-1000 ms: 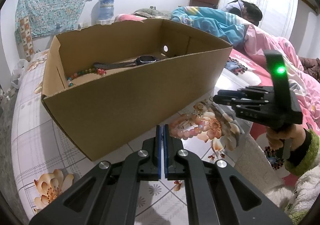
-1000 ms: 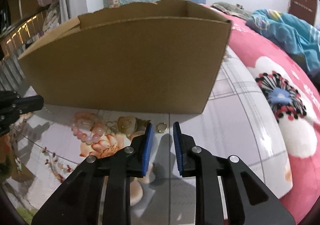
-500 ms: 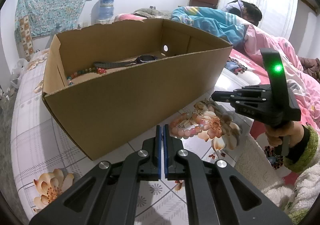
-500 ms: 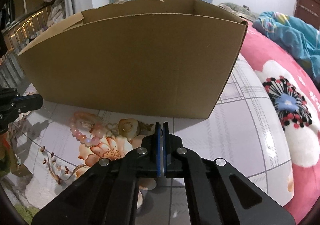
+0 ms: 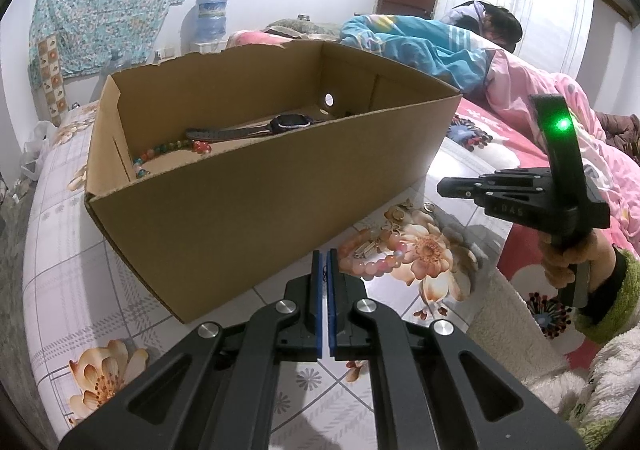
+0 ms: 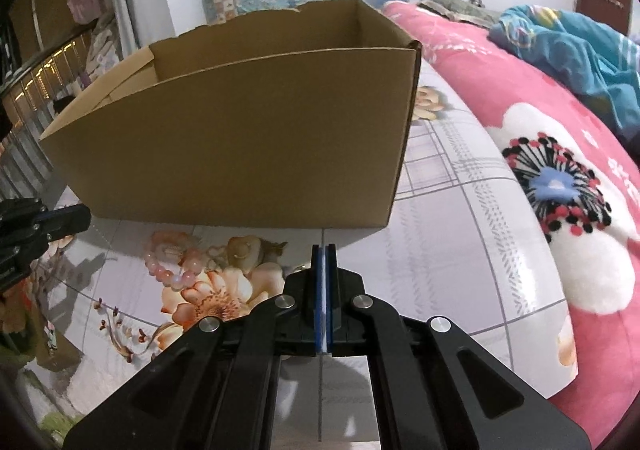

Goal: Organize jewelry
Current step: 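Lift the gold ring with the right gripper and carry it over the box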

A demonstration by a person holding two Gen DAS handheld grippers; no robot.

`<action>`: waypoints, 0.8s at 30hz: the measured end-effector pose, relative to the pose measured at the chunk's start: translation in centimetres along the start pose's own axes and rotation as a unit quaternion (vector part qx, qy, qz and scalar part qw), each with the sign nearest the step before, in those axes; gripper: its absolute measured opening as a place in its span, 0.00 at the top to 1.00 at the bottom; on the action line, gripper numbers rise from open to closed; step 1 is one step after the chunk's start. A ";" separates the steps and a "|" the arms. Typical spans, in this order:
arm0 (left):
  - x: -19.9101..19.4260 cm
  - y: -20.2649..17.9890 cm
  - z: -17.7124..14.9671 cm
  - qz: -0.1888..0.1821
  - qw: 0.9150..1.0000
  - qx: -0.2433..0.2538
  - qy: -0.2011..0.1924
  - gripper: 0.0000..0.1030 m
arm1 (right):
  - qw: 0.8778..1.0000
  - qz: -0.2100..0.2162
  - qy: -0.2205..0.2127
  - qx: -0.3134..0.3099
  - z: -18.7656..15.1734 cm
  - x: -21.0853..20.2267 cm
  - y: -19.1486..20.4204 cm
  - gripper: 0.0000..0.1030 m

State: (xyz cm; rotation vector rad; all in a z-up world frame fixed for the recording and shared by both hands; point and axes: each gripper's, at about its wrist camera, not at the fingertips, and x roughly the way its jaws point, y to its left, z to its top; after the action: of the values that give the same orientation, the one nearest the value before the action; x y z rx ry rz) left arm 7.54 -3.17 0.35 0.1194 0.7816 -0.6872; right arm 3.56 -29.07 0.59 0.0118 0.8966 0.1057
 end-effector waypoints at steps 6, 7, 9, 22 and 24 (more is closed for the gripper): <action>0.0 0.1 0.0 0.001 1.000 -0.001 0.001 0.99 | 0.999 0.006 0.025 -0.024 -0.4 0.7 1.3 1.00; 0.0 0.1 0.0 0.001 1.000 -0.001 0.000 0.99 | 0.999 0.009 0.025 -0.032 -0.5 0.7 1.9 0.99; 0.0 0.1 0.0 0.001 1.000 -0.002 0.001 0.99 | 0.999 0.019 0.027 -0.040 -0.6 0.5 2.5 0.99; 0.0 0.3 -0.1 0.002 1.000 -0.006 0.001 0.99 | 0.998 -0.012 0.026 -0.049 0.2 0.8 2.3 0.97; 0.0 0.4 -0.1 0.003 1.000 -0.007 0.000 0.99 | 0.998 0.004 0.029 -0.058 -0.1 0.5 3.2 0.97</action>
State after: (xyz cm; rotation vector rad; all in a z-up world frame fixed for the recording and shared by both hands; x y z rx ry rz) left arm 7.67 -2.84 0.19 0.1094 0.7865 -0.6762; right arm 3.54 -25.86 0.31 -0.0960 0.9477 0.1658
